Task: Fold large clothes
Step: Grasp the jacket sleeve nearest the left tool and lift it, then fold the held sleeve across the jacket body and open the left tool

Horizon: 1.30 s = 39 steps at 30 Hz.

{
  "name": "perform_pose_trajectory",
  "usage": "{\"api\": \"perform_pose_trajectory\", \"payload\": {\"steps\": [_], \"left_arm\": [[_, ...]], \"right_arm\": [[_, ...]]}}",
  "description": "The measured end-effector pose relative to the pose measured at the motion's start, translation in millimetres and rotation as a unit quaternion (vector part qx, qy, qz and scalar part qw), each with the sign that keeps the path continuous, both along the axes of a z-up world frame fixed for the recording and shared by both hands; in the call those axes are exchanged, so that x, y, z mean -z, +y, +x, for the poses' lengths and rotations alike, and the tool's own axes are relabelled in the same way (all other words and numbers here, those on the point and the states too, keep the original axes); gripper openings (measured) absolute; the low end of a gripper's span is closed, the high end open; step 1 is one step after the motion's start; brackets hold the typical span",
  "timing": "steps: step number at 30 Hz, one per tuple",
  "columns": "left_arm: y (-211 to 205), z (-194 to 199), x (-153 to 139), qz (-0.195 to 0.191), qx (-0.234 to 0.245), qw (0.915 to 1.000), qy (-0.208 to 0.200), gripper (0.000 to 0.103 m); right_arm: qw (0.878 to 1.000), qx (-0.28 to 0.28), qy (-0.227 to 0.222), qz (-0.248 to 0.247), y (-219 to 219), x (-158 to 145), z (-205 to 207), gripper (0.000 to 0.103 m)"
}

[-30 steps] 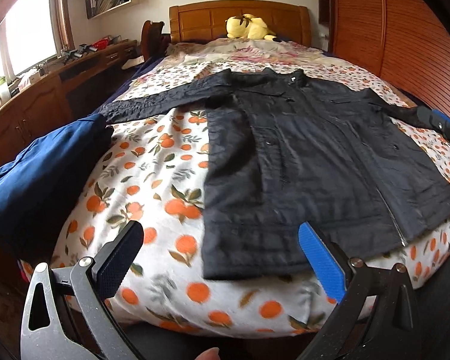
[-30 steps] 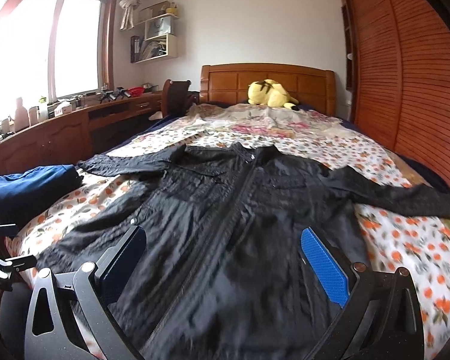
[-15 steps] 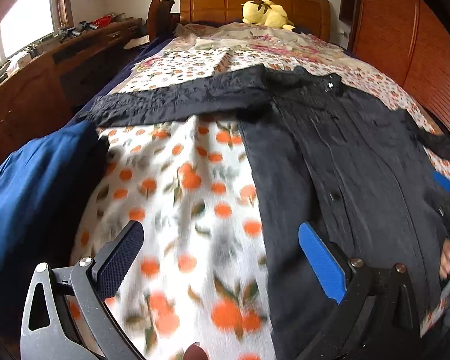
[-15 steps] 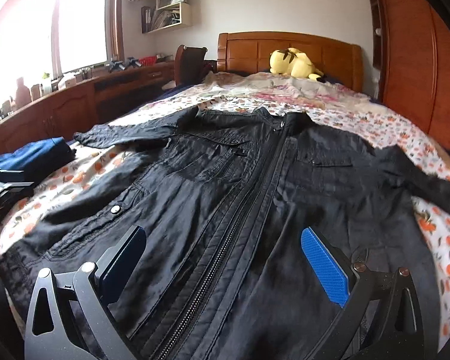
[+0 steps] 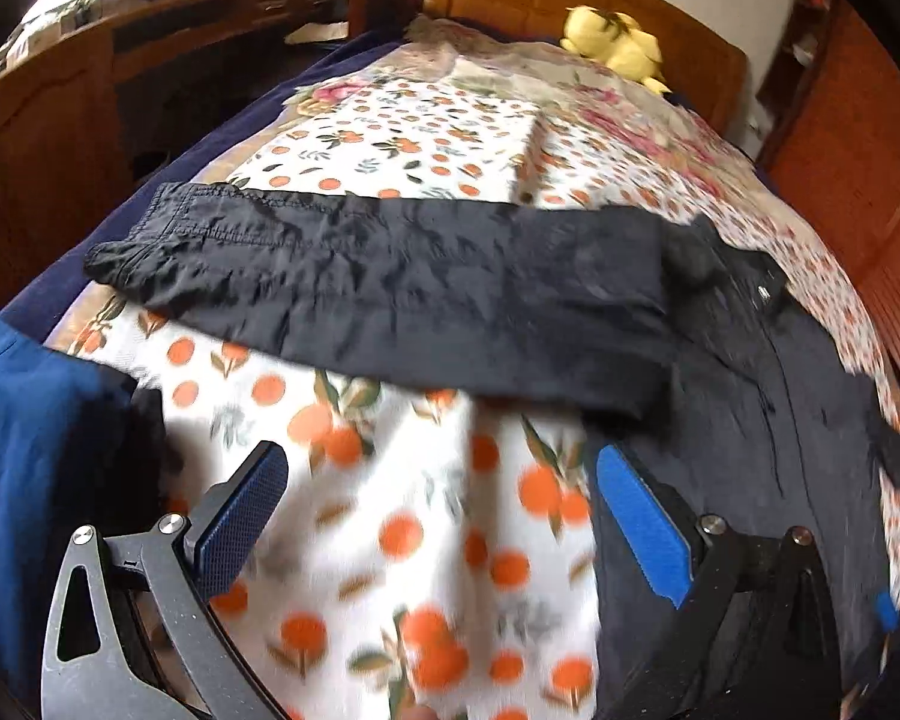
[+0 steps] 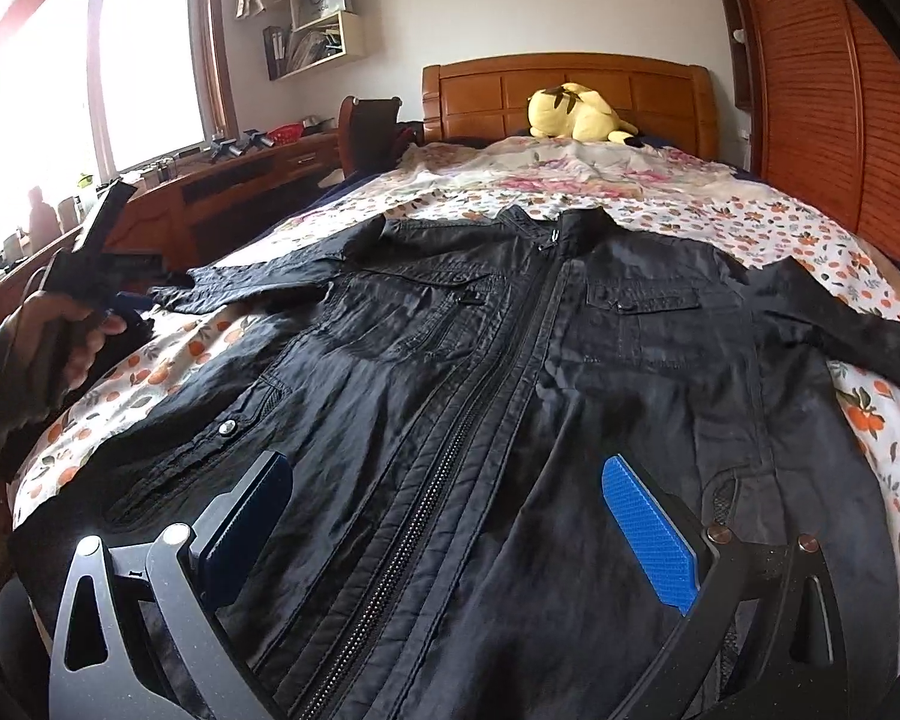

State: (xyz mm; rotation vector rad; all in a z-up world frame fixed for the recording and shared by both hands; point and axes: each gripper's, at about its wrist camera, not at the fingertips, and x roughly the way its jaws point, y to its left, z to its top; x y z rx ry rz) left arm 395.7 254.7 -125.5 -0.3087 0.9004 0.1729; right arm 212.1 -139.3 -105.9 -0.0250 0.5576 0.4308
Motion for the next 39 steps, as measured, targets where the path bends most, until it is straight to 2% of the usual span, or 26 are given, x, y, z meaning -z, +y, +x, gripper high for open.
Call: {"api": "perform_pose_trajectory", "payload": {"steps": [2,4,7,14,16,17,18,22,24,27,32,36,39], "left_arm": [[11,14,10,-0.016,-0.013,0.9997,0.010,0.103],[19,22,22,-0.033,-0.031,0.9988,0.020,0.097],[29,29,41,-0.090,-0.044,0.9945,0.032,0.089],[36,52,51,-0.104,-0.048,0.9931,0.027,0.072],[42,59,52,-0.110,-0.057,0.9920,0.026,0.062],[43,63,53,-0.109,-0.061,0.9919,0.026,0.059],[44,67,53,-0.104,-0.065,0.9921,0.026,0.050],[42,85,44,-0.031,-0.053,0.9971,0.046,0.014],[34,89,34,-0.007,-0.037,0.9984,0.042,0.003],[13,82,3,0.054,-0.023,0.9983,0.006,0.003],[-50,58,-56,0.054,0.055,0.9957,-0.053,0.003],[-106,36,-85,0.064,0.114,0.9886,-0.075,0.003],[-142,15,-92,0.056,0.159,0.9815,-0.090,0.003]], "right_arm": [[1.000,-0.001,0.002,-0.004,2,1,1,0.103],[1.000,0.001,0.001,-0.005,3,1,0,0.103],[1.000,0.002,-0.002,0.001,1,0,-2,0.103],[0.999,0.003,0.018,0.026,-5,3,6,0.103],[0.999,0.005,0.020,0.035,-8,3,6,0.103],[0.999,0.004,0.020,0.039,-9,3,5,0.103],[0.999,0.000,0.017,0.042,-8,2,5,0.103],[0.999,-0.003,0.007,0.034,-4,2,0,0.103],[0.999,-0.003,0.008,0.034,-4,2,1,0.103],[0.999,-0.001,0.009,0.036,-5,3,3,0.103],[0.999,-0.001,0.005,0.036,-4,2,1,0.103],[0.999,-0.002,-0.004,0.038,-5,1,-2,0.103],[0.999,-0.002,-0.009,0.035,-4,2,-3,0.103]]}}
